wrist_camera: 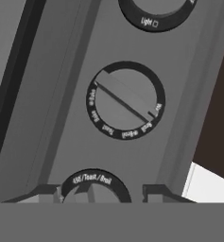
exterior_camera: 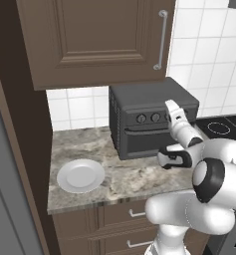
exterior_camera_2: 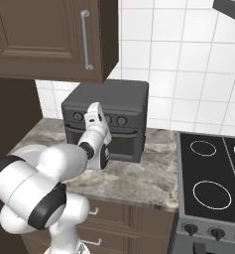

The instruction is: Pull the toaster oven rack outwards. Pick up the baguette from the plate and place it on the toaster oven rack. Close the toaster oven door fully and set the temperature to the lowest setting.

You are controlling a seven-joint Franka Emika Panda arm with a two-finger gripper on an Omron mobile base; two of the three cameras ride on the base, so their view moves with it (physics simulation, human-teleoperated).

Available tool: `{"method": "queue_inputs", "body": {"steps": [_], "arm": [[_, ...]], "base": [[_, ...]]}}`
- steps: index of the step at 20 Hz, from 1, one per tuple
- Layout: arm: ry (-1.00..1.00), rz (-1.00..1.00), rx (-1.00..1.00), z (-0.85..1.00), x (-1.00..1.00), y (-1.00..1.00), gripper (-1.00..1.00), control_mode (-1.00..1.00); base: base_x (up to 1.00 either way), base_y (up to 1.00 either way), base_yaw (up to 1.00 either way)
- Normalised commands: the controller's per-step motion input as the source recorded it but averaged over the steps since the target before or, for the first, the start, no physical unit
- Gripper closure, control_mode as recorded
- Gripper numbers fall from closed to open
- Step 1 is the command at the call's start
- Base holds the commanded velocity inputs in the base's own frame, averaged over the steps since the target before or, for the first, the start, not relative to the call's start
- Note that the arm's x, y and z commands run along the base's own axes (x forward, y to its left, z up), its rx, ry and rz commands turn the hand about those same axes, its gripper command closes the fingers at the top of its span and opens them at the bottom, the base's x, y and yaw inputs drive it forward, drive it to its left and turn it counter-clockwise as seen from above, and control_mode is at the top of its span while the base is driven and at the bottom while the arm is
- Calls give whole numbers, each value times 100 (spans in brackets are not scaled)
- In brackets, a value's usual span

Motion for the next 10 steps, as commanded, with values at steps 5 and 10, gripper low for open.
{"method": "queue_inputs", "body": {"steps": [5,10], "arm": [[27,-6,16,59,1,-100,100,-100],[27,-6,17,48,0,-100,100,-100]], "base": [[0,0,0],[0,0,0]]}}
